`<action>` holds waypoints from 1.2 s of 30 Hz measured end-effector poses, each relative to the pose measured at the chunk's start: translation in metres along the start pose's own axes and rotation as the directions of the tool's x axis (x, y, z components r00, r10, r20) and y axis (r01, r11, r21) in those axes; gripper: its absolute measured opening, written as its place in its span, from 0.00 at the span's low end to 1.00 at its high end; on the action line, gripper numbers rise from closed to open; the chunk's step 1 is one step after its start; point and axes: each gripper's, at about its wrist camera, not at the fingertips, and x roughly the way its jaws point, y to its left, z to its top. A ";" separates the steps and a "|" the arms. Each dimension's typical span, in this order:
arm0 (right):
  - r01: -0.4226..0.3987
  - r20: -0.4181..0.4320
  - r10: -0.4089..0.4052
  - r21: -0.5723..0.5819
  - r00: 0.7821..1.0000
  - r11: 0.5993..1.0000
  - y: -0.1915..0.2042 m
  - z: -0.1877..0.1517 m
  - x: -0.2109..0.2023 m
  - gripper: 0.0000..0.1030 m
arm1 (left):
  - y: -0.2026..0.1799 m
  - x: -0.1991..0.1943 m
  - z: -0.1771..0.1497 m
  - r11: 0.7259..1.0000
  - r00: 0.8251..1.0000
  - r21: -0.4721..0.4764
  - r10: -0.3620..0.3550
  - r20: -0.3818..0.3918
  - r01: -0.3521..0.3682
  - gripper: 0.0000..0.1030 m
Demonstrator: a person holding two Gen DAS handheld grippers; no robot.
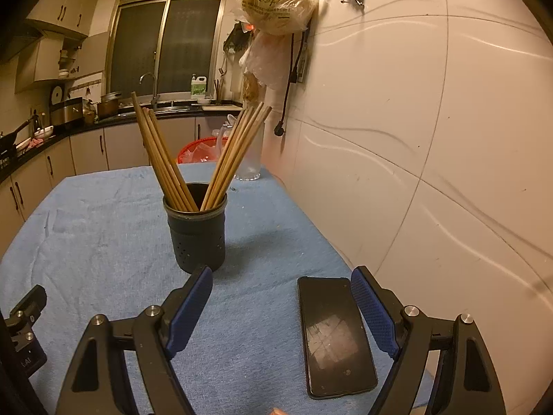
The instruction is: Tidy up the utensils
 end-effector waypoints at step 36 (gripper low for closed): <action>0.000 -0.014 0.000 -0.012 1.000 1.000 0.002 -0.005 -0.002 0.82 | -0.003 -0.004 -0.002 1.000 1.000 0.005 0.000 0.009 0.000 0.90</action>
